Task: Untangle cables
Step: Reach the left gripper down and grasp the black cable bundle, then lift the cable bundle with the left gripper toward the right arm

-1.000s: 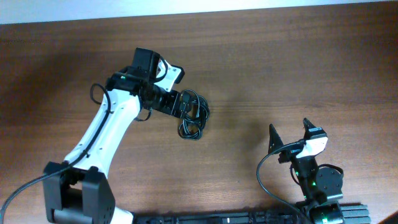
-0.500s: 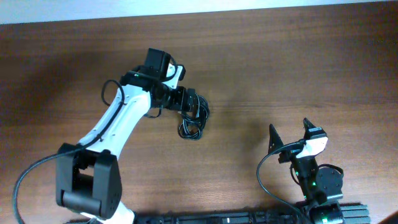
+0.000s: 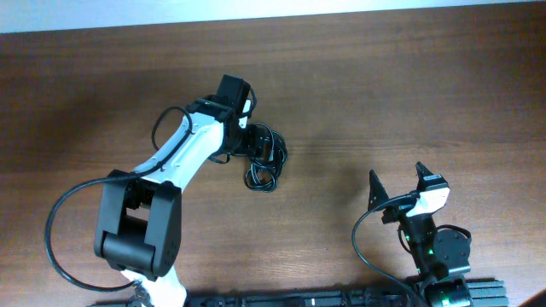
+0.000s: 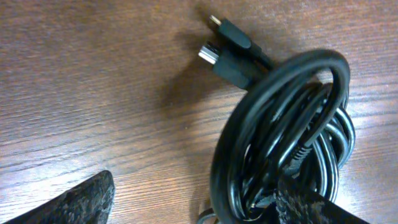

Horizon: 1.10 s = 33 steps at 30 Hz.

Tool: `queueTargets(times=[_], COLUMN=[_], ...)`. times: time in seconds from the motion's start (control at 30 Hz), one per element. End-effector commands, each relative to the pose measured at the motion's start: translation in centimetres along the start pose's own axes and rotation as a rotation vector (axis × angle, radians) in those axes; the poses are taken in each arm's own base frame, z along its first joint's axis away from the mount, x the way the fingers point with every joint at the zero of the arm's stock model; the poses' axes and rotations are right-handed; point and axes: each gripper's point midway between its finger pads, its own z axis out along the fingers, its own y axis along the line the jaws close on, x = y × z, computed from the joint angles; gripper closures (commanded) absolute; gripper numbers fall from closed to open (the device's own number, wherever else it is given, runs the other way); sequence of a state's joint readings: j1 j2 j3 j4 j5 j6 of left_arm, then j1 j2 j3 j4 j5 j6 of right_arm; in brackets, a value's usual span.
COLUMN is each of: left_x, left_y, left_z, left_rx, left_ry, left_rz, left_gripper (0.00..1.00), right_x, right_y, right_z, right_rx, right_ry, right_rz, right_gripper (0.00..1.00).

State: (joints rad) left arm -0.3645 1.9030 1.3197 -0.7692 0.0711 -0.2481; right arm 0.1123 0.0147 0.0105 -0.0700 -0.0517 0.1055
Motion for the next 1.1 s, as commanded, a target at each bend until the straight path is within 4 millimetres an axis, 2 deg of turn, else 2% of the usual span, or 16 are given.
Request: queueTargets(times=[0.0,0.13,0.37,0.67,0.8,0.83,0.9,0.93,1.07], left_x=[-0.8,-0.6,0.3,0.8,0.8,0.8,0.8,0.8,0.8], left_y=[0.0,-0.4,-2.1,-1.1,-1.1,-1.1,-1.2,-1.3,-1.5], left_z=[0.0,0.2,0.6,2.6,2.7,2.7,2.7,2.7,2.7], left_rx=[-0.01,-0.009,-0.005,-0.094,-0.094,-0.093,-0.093,-0.083,-0.07], left_ry=[-0.022,-0.017,-0.004,0.021,0.024,0.022,0.021,0.025,0.024], left_rz=[-0.011,-0.001,0.047,0.065,0.065,0.065,0.065,0.065,0.064], left_gripper=[0.16,0.11,0.12,0.16,0.47,0.58,0.92,1.0,1.0], right_x=[0.2,0.2,0.2,0.2,0.2,0.2,0.2,0.2,0.2], right_y=[0.0,0.0,0.0,0.0,0.0,0.0,0.0,0.0,0.0], right_z=[0.0,0.0,0.0,0.0,0.0,0.0,0.0,0.0,0.0], right_rx=[0.004,0.004,0.004,0.004,0.004,0.004,0.004,0.004,0.004], right_ry=[0.003,0.003,0.003,0.003,0.003,0.003,0.003,0.003,0.003], right_rz=[0.004,0.004,0.004,0.004,0.004,0.004,0.004,0.004,0.004], right_gripper=[0.02,0.01,0.02,0.02,0.02,0.02,0.02,0.02,0.02])
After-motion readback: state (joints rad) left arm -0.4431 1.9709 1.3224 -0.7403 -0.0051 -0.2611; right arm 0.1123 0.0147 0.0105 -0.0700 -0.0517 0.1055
